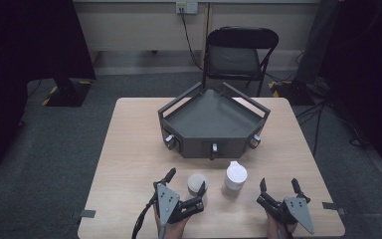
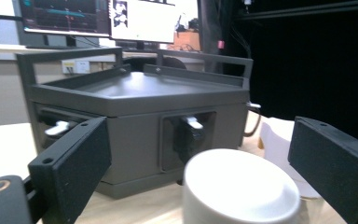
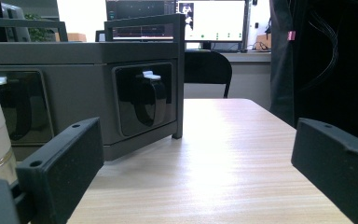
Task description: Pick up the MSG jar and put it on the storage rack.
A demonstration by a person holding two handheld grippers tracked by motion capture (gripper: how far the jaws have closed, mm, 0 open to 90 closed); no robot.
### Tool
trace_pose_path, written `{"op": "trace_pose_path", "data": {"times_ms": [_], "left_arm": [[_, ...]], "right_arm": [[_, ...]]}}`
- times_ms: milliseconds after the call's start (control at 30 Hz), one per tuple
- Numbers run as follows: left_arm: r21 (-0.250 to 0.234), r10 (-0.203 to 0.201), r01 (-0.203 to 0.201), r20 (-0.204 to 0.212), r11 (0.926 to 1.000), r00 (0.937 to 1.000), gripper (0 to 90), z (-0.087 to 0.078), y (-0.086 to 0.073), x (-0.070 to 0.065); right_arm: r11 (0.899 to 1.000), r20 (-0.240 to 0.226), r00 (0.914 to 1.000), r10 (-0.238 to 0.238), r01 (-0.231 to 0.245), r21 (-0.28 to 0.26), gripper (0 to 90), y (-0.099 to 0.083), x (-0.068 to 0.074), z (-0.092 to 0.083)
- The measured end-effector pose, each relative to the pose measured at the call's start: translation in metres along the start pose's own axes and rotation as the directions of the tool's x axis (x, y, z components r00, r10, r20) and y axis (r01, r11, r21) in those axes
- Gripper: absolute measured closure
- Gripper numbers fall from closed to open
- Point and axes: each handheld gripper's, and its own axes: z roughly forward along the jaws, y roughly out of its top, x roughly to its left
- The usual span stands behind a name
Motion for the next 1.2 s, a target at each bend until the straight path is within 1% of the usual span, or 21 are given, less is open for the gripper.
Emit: {"op": "trace_pose_path", "data": {"times_ms": [167,267,300,333,433,500,567,667,700,800,900,933,1000,1067,1100,1200], "left_arm": [[0.028,0.014,-0.014,0.023,0.9995,0.9996,7.2,0.004,-0.003,-0.003],[0.041,0.059,-0.059,0.002,0.9974,0.9983,8.1,0.005,-0.004,-0.011],[0.041,0.060,-0.061,0.010,0.9973,0.9981,8.8,0.005,-0.005,-0.011],[0.045,0.056,-0.057,0.016,0.9974,0.9983,9.9,0.006,-0.006,-0.011],[0.055,0.066,-0.066,0.013,0.9963,0.9978,13.1,0.007,-0.008,-0.014],[0.041,0.069,-0.069,0.000,0.9968,0.9976,16.4,0.006,-0.012,-0.017],[0.054,0.066,-0.066,0.009,0.9963,0.9978,17.0,0.007,-0.012,-0.016],[0.078,0.070,-0.071,0.011,0.9944,0.9975,17.8,0.010,-0.012,-0.016],[0.081,0.064,-0.064,0.012,0.9947,0.9979,19.1,0.010,-0.013,-0.016],[0.087,0.066,-0.067,0.012,0.9939,0.9978,23.1,0.011,-0.015,-0.016],[0.096,0.064,-0.065,0.014,0.9932,0.9978,23.6,0.013,-0.015,-0.014],[0.096,0.059,-0.060,0.013,0.9936,0.9982,23.9,0.013,-0.016,-0.014],[0.093,0.059,-0.060,0.015,0.9938,0.9982,28.6,0.012,-0.017,-0.013],[0.092,0.055,-0.058,0.033,0.9941,0.9979,32.1,0.012,-0.017,-0.009],[0.091,0.057,-0.059,0.029,0.9941,0.9979,33.6,0.012,-0.017,-0.010],[0.084,0.055,-0.057,0.025,0.9948,0.9982,33.9,0.012,-0.019,-0.011]], "right_arm": [[1.000,0.000,1.0000,0.000,0.000,0.000,1.2,0.000,0.000,0.000],[1.000,0.000,1.0000,0.000,0.000,0.000,1.2,0.000,0.000,0.000],[1.000,0.000,1.0000,0.000,0.000,0.000,1.2,0.000,0.000,0.000],[1.000,0.000,1.0000,0.000,0.000,0.000,1.2,0.000,0.000,0.000],[1.000,0.000,1.0000,0.000,0.000,0.000,1.2,0.000,0.000,0.000],[1.000,0.000,1.0000,0.000,0.000,0.000,1.2,0.000,0.000,0.000],[1.000,0.000,1.0000,0.000,0.000,0.000,1.2,0.000,0.000,0.000],[1.000,0.000,1.0000,0.000,0.000,0.000,1.2,0.000,0.000,0.000],[1.000,0.000,1.0000,0.000,0.000,0.000,1.2,0.000,0.000,0.000],[1.000,0.000,1.0000,0.000,0.000,0.000,1.2,0.000,0.000,0.000],[1.000,0.000,1.0000,0.000,0.000,0.000,1.2,0.000,0.000,0.000],[1.000,0.000,1.0000,0.000,0.000,0.000,1.2,0.000,0.000,0.000],[1.000,0.000,1.0000,0.000,0.000,0.000,1.2,0.000,0.000,0.000],[1.000,0.000,1.0000,0.000,0.000,0.000,1.2,0.000,0.000,0.000],[1.000,0.000,1.0000,0.000,0.000,0.000,1.2,0.000,0.000,0.000],[1.000,0.000,1.0000,0.000,0.000,0.000,1.2,0.000,0.000,0.000]]}}
